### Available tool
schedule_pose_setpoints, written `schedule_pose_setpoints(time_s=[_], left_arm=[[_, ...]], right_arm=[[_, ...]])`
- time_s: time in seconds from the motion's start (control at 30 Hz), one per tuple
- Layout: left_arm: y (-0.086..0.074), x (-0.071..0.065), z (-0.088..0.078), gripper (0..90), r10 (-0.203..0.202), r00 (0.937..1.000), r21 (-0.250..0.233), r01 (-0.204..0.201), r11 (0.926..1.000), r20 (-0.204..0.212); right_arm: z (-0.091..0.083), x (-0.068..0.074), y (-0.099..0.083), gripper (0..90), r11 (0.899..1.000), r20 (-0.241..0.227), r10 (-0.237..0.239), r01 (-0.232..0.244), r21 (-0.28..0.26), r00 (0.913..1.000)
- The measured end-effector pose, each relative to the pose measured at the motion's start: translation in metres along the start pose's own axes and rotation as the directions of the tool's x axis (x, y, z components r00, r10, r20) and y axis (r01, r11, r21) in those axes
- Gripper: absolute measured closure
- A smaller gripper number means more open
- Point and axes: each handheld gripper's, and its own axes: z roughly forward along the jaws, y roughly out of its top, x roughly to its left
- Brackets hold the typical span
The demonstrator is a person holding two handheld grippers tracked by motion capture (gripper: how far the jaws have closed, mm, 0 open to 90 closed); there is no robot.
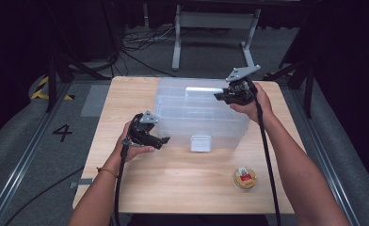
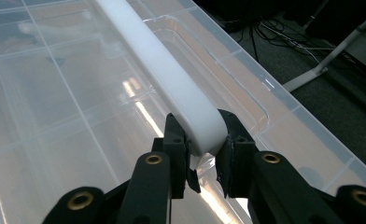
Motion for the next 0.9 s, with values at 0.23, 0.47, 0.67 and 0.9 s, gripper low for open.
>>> schedule_pose_setpoints(time_s=[0.23,0.47,0.67,0.9], left_arm=[[0.000,-0.007,-0.009,16.5,-0.036,0.9991,-0.044,0.037,0.9984,0.023],[0.000,-0.023,-0.012,19.9,-0.005,0.9999,-0.032,0.005,0.9995,0.015],[0.006,-0.039,-0.013,18.8,0.057,0.9979,0.042,-0.055,0.9976,-0.030],[0.006,-0.049,-0.016,18.1,0.050,0.9982,0.061,-0.048,0.9970,-0.032]], right_arm=[[-0.004,0.004,-0.002,76.2,1.000,0.018,0.006,-0.006,0.009,0.9998],[-0.016,0.007,-0.010,76.1,1.000,0.021,-0.003,0.003,0.016,0.9998],[-0.022,0.013,-0.017,75.8,1.000,0.043,-0.007,0.007,0.008,0.9990],[-0.026,0.019,-0.017,75.0,0.999,0.072,-0.021,0.019,0.034,0.9972]])
